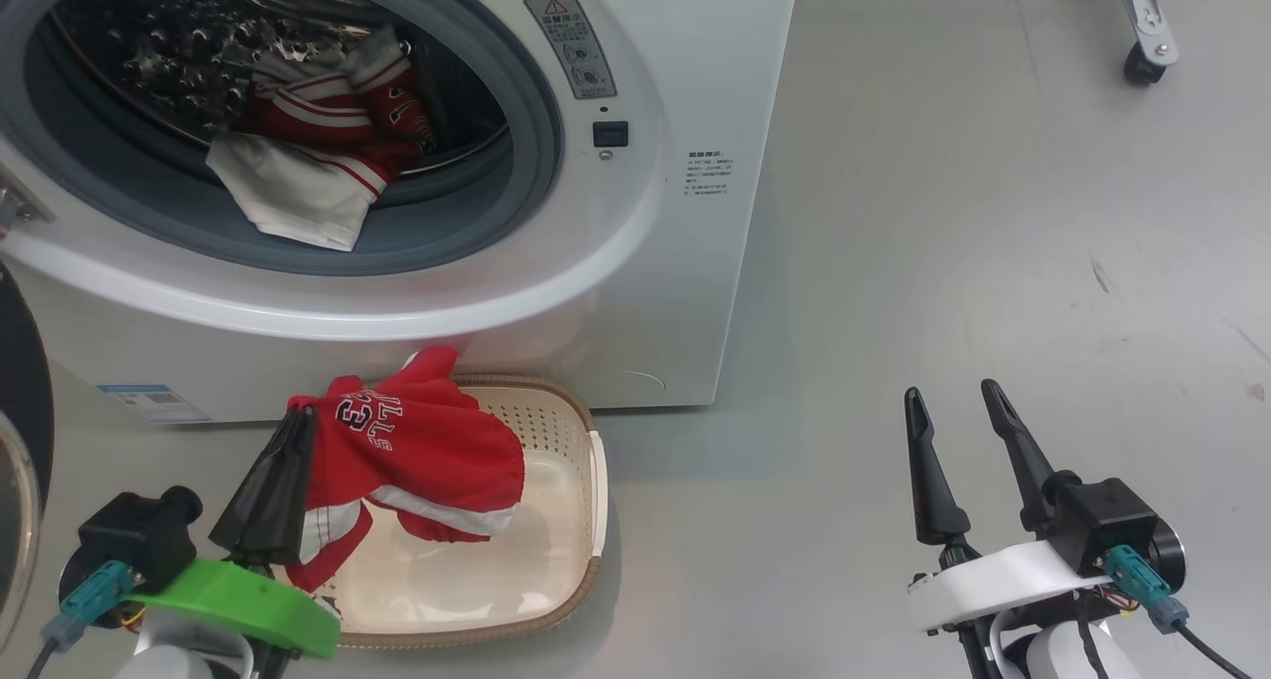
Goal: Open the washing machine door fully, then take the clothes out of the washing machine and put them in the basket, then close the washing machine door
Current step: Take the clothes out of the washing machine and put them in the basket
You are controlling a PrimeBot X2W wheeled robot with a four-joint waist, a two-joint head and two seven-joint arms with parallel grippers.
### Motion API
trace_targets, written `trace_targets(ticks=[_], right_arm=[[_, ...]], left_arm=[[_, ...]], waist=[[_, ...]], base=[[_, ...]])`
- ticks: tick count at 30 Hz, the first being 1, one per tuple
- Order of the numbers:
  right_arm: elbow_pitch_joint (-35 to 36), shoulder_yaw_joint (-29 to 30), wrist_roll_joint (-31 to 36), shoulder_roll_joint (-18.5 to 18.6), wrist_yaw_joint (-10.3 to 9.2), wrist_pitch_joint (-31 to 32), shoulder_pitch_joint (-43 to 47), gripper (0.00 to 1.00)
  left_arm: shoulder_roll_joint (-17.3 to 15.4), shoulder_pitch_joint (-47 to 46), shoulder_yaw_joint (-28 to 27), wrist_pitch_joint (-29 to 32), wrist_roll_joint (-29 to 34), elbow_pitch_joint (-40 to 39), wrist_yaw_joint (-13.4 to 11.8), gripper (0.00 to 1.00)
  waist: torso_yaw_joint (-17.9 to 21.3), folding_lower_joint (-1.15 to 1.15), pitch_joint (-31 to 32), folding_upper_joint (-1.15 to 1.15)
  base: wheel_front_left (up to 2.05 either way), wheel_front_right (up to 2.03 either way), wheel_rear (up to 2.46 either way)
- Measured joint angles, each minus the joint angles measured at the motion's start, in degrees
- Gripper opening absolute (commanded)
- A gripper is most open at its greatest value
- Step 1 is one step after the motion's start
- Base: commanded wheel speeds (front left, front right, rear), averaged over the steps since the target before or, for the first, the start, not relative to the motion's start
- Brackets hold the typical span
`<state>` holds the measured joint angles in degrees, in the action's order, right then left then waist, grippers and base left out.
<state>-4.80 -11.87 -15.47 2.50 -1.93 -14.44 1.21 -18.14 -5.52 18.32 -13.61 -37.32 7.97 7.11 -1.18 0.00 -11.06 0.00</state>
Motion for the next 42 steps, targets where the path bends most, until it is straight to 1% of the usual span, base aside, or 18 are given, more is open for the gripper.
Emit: trace_targets(ticks=[9, 10, 17, 22, 26, 27, 29, 32, 42], right_arm=[[1.2, -1.8, 0.0, 0.0, -0.35, 0.0, -2.4, 1.00], [1.3, -2.1, 0.0, 0.0, -0.68, 0.0, -2.7, 1.00], [2.6, -3.4, -0.1, 0.1, -1.34, 0.0, -5.0, 1.00], [3.4, -3.7, -0.2, 0.1, -2.30, 0.0, -6.1, 1.00], [3.8, -4.0, -0.6, 0.1, -2.36, 0.0, -7.0, 1.00], [3.8, -4.2, -0.6, 0.1, -2.75, 0.0, -7.2, 1.00], [4.1, -4.4, -0.6, 0.1, -2.86, 0.0, -7.4, 1.00], [4.4, -4.6, -0.4, 0.1, -3.26, 0.0, -7.9, 1.00], [6.0, -5.5, 2.4, 0.1, -3.81, 0.0, -9.1, 1.00]], left_arm=[[-1.4, -2.0, 3.5, 1.0, 0.0, 3.5, 0.0, 0.00], [-1.6, -2.7, 3.7, 1.1, 0.0, 3.8, 0.0, 0.00], [-2.7, -8.1, 6.1, 1.2, 0.1, 4.6, 0.0, 0.00], [-3.8, -10.5, 7.1, 1.3, -0.1, 6.4, 0.0, 0.00], [-4.8, -11.5, 7.1, 2.5, -0.9, 10.5, 0.0, 0.00], [-5.0, -11.7, 7.3, 3.0, -1.6, 11.5, 0.0, 0.00], [-5.0, -12.1, 7.8, 3.6, -3.4, 13.5, 0.0, 0.00], [-5.6, -13.3, 8.0, 4.6, -3.4, 17.3, 0.0, 0.00], [-8.0, -18.5, 3.4, 6.5, -4.3, 29.3, 0.1, 0.00]], waist=[[2.1, 0.00, -4.6, 0.00], [2.4, 0.00, -5.2, 0.00], [5.1, 0.00, -9.5, 0.00], [7.2, 0.00, -12.4, 0.00], [8.6, 0.00, -14.6, 0.00], [9.0, 0.00, -15.2, 0.00], [9.6, 0.00, -16.3, 0.00], [10.4, 0.00, -17.9, 0.00], [12.4, 0.00, -23.9, 0.00]], base=[[0.00, 0.00, 0.00], [0.00, 0.00, 0.00], [0.00, 0.00, 0.00], [0.00, 0.00, 0.00], [0.00, 0.00, 0.00], [0.00, 0.00, 0.00], [0.00, 0.00, 0.00], [0.00, 0.00, 0.00], [0.00, 0.00, 0.00]])
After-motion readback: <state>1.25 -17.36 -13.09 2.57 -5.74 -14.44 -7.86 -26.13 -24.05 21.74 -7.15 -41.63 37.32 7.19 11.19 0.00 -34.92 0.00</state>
